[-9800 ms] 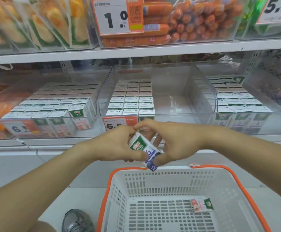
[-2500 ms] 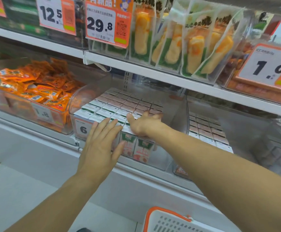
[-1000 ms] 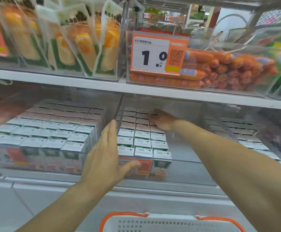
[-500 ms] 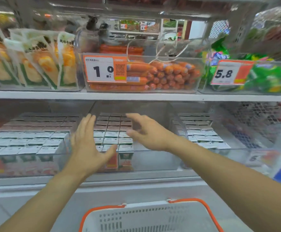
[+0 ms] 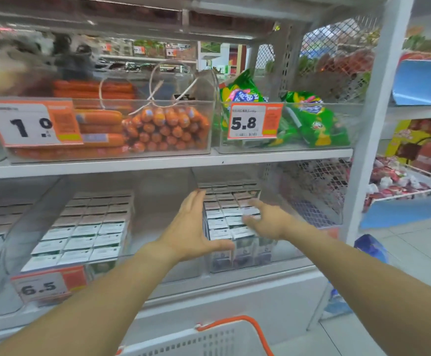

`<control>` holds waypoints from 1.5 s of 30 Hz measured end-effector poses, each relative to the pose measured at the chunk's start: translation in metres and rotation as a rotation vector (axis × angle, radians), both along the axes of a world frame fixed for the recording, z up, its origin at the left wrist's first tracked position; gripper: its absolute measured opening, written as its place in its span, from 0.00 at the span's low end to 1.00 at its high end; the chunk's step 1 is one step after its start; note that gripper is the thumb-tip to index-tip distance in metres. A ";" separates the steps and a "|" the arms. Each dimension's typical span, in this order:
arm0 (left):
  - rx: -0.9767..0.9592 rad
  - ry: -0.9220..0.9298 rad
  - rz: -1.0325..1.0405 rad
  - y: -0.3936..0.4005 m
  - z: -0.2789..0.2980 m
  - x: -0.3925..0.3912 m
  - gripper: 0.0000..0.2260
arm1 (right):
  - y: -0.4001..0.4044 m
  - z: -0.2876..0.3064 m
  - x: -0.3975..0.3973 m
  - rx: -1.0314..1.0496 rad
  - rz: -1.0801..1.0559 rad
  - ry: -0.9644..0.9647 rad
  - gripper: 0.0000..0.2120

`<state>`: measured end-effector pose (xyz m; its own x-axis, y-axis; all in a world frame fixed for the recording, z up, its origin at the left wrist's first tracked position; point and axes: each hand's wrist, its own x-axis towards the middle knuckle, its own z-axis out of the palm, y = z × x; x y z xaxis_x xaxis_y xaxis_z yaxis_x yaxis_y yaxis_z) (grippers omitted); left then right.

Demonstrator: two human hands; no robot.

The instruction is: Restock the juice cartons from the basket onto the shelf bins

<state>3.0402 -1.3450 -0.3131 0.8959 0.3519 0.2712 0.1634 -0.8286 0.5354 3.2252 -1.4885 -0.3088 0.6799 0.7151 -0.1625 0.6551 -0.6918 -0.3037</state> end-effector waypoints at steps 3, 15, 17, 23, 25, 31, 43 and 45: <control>0.023 -0.009 -0.017 0.006 -0.015 0.009 0.61 | 0.002 0.000 0.006 -0.052 0.096 0.000 0.37; 0.044 -0.036 0.058 0.015 -0.032 0.015 0.62 | 0.090 -0.010 0.057 -0.020 -0.123 0.179 0.38; 0.030 -0.023 0.074 0.017 -0.034 0.015 0.64 | 0.099 -0.013 0.055 -0.088 -0.116 0.220 0.42; 0.045 0.004 0.095 0.016 -0.032 0.013 0.63 | 0.087 0.008 0.078 -0.034 -0.220 0.114 0.50; 0.046 0.015 0.099 0.015 -0.032 0.013 0.63 | 0.092 0.013 0.099 -0.011 -0.281 -0.016 0.49; 0.050 0.039 0.108 0.015 -0.031 0.012 0.63 | 0.112 -0.008 0.113 0.110 -0.300 0.117 0.44; 0.065 0.096 0.116 0.009 -0.023 0.009 0.63 | 0.062 0.012 0.095 0.402 -0.308 0.133 0.32; 0.071 0.123 0.140 0.006 -0.021 0.010 0.62 | 0.043 0.021 0.073 0.448 -0.282 0.073 0.18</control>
<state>3.0497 -1.3385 -0.3344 0.8675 0.4590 0.1917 0.3398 -0.8283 0.4454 3.2983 -1.4456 -0.2874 0.8541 0.5163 0.0624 0.4282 -0.6301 -0.6478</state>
